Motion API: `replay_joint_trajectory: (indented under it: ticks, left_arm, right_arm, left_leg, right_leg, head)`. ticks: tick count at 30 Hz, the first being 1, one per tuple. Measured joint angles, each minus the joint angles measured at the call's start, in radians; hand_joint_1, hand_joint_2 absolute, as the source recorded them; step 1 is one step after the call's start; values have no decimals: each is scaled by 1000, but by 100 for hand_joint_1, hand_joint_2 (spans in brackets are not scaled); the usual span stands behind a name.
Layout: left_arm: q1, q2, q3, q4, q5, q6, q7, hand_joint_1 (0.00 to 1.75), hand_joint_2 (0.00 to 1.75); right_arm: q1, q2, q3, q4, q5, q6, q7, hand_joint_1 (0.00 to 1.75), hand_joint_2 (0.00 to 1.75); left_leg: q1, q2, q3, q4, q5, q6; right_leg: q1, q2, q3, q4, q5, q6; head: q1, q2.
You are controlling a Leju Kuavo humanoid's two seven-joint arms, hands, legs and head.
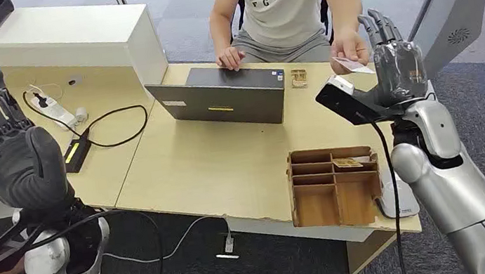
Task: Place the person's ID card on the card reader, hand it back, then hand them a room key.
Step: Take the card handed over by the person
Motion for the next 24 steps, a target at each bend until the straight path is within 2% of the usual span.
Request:
replay_joint_trajectory:
  ticks: [4,6,8,10,24]
  left_arm:
    - [0,-2,1,6,3,-3,-4,0,175]
    - [-1,-4,2,11,3,-3,-6,0,175]
    - [-2,-5,2,14,3,-3,-6,0,175]
    - [-2,-6,2,17,4,-3,-6,0,175]
    - [5,-5,2,19,11,25,-7,0,175]
  right_arm:
    - [-9,6,14,35,2,-1,4,0,175]
    - [-16,10,21,59,3,0,9,21,175]
    - [-24,13,28,84,3,-1,16,108,175]
    - [-31,14,34,107,2,-5,20,175,175]
    - [-43,13,69,216,-25,-40,26,175,175]
  left_leg:
    - [0,0,0,0,0,0]
    - [0,0,0,0,0,0]
    - [0,0,0,0,0,0]
    - [0,0,0,0,0,0]
    - [0,0,0,0,0,0]
  right_leg:
    - [0,0,0,0,0,0]
    - [0,0,0,0,0,0]
    - [0,0,0,0,0,0]
    - [0,0,0,0,0,0]
    - [0,0,0,0,0,0]
  head:
    - [0,0]
    - [0,0]
    - [0,0]
    - [0,0]
    - [0,0]
